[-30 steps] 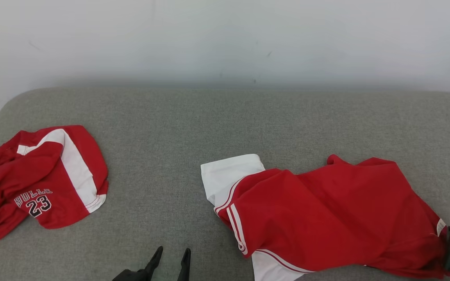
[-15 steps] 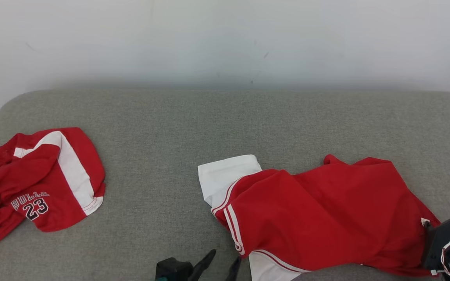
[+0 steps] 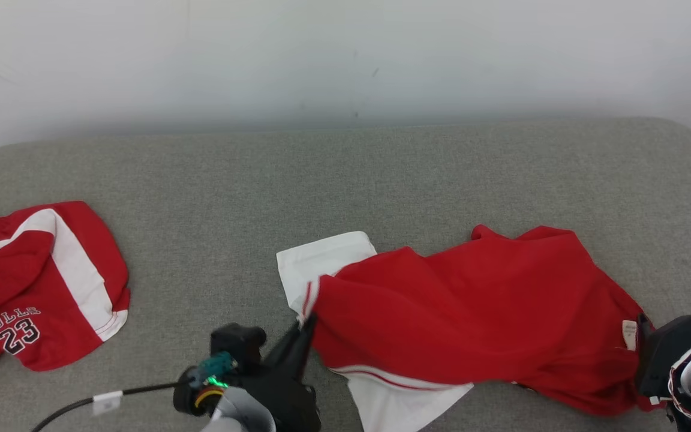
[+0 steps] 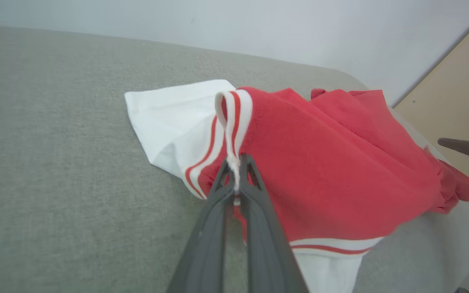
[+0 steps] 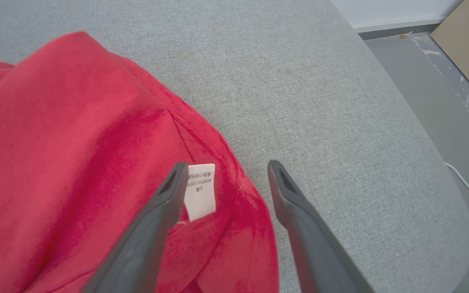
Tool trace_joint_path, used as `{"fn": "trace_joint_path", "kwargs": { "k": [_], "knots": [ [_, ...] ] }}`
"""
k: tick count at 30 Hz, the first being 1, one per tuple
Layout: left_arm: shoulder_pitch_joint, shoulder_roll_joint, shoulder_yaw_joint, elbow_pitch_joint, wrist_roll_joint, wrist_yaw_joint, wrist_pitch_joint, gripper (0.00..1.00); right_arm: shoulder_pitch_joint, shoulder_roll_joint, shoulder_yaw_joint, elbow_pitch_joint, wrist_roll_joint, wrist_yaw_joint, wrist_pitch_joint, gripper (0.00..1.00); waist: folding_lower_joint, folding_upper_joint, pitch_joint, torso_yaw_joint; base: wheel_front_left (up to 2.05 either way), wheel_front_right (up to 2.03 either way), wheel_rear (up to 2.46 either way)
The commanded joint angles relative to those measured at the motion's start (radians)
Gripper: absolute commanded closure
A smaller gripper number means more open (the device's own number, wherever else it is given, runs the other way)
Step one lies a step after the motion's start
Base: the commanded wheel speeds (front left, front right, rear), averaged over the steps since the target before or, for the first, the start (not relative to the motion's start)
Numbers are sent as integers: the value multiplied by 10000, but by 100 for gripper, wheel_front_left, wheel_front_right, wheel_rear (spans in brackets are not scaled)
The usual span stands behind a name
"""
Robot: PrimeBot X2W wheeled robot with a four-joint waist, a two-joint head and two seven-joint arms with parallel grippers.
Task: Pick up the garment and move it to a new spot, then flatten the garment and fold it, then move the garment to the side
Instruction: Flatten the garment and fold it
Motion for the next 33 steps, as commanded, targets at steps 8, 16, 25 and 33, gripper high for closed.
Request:
{"fn": "trace_joint_path", "kwargs": {
  "k": [8,16,25,33],
  "knots": [
    [-1684,303,920,827,224,964,-719,100,33,261,507,-975,355,11,-287,0,-1,-1,508,-173,0,0,0],
    [-2642,346,1158,2483,533,1706,-1056,0,154,444,1127,-1779,563,11,-219,0,-1,-1,750,-237,0,0,0],
    [-780,202,1238,1737,-243,1318,-1172,0,884,465,713,-2637,592,11,-5,0,-1,-1,313,120,0,0,0],
    [1187,362,437,-378,-220,1853,568,0,1373,600,457,-3171,546,11,322,0,-1,-1,44,235,0,0,0]
  ]
}}
